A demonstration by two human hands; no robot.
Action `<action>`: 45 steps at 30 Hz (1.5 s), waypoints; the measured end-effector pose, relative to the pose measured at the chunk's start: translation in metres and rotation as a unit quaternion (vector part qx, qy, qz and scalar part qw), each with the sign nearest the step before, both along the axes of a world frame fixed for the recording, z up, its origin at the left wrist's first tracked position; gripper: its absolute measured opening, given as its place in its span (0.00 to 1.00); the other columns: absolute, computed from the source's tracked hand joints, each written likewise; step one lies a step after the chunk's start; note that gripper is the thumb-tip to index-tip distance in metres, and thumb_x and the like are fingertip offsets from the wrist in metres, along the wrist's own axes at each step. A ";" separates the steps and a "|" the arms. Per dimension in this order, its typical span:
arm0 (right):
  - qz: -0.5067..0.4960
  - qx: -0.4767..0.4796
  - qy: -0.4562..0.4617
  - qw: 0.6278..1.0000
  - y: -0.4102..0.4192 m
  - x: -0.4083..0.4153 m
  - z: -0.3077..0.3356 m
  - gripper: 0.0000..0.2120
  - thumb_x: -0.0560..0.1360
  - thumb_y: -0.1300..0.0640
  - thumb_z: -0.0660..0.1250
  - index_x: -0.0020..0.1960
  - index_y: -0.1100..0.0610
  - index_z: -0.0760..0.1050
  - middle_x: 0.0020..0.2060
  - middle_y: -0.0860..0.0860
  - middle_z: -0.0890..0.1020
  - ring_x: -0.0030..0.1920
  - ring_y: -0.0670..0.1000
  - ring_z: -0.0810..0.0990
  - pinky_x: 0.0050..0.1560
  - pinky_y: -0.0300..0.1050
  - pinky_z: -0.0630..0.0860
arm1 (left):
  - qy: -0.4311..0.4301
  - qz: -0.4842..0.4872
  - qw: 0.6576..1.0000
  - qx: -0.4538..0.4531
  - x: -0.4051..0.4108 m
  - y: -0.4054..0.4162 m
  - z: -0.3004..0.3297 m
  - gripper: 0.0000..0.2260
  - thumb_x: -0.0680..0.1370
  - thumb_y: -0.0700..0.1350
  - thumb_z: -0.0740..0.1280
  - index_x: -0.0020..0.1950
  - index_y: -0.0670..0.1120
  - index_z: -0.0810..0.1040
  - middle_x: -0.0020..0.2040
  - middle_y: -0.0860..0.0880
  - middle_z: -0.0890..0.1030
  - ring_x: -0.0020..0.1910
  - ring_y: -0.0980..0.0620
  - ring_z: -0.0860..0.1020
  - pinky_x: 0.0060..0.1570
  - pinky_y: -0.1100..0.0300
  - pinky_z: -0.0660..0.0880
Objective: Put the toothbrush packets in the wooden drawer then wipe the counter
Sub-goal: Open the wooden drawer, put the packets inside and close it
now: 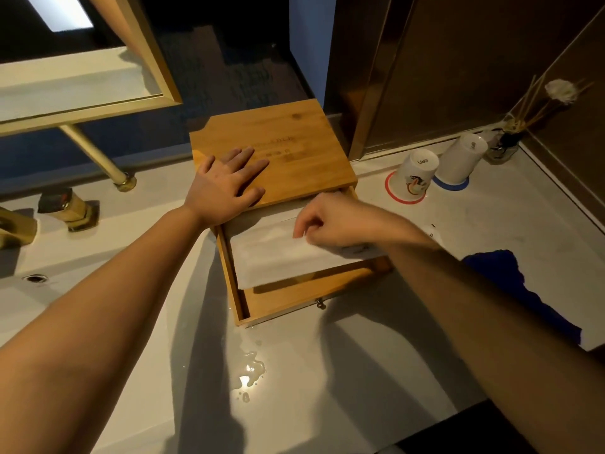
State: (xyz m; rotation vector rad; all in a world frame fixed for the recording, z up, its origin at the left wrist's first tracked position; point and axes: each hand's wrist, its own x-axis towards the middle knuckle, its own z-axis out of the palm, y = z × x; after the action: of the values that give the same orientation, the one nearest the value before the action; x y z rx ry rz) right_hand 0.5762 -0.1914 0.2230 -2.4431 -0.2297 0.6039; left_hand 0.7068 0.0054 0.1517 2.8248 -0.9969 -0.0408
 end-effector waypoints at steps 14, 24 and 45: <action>-0.067 -0.156 -0.240 0.956 0.041 -0.048 -0.056 0.17 0.76 0.49 0.58 0.59 0.54 0.77 0.58 0.56 0.79 0.58 0.56 0.77 0.57 0.53 0.76 | 0.007 0.001 1.000 -0.010 -0.001 0.000 -0.001 0.26 0.76 0.62 0.49 0.74 0.59 0.56 0.78 0.50 0.55 0.77 0.48 0.52 0.72 0.43 0.46; -0.002 -0.264 0.032 0.964 0.041 -0.073 -0.062 0.30 0.73 0.31 0.43 0.73 0.39 0.50 0.77 0.56 0.46 0.76 0.63 0.43 0.70 0.68 0.38 | -0.002 0.000 1.000 -0.012 -0.002 0.000 0.000 0.25 0.77 0.61 0.50 0.74 0.59 0.57 0.78 0.50 0.56 0.77 0.49 0.52 0.72 0.44 0.46; -0.165 -0.126 -0.117 0.971 0.011 -0.105 -0.041 0.34 0.72 0.31 0.38 0.73 0.42 0.55 0.76 0.51 0.56 0.76 0.52 0.52 0.74 0.59 0.50 | 0.003 0.002 1.000 -0.005 -0.002 0.000 0.003 0.27 0.76 0.62 0.48 0.74 0.58 0.56 0.78 0.50 0.56 0.77 0.48 0.53 0.72 0.43 0.47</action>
State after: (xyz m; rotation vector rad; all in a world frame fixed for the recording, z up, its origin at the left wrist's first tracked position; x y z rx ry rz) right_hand 0.4715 -0.1806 0.1816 -2.7147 0.1712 0.2083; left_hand 0.7044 0.0053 0.1548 2.8150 -0.9881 -0.0424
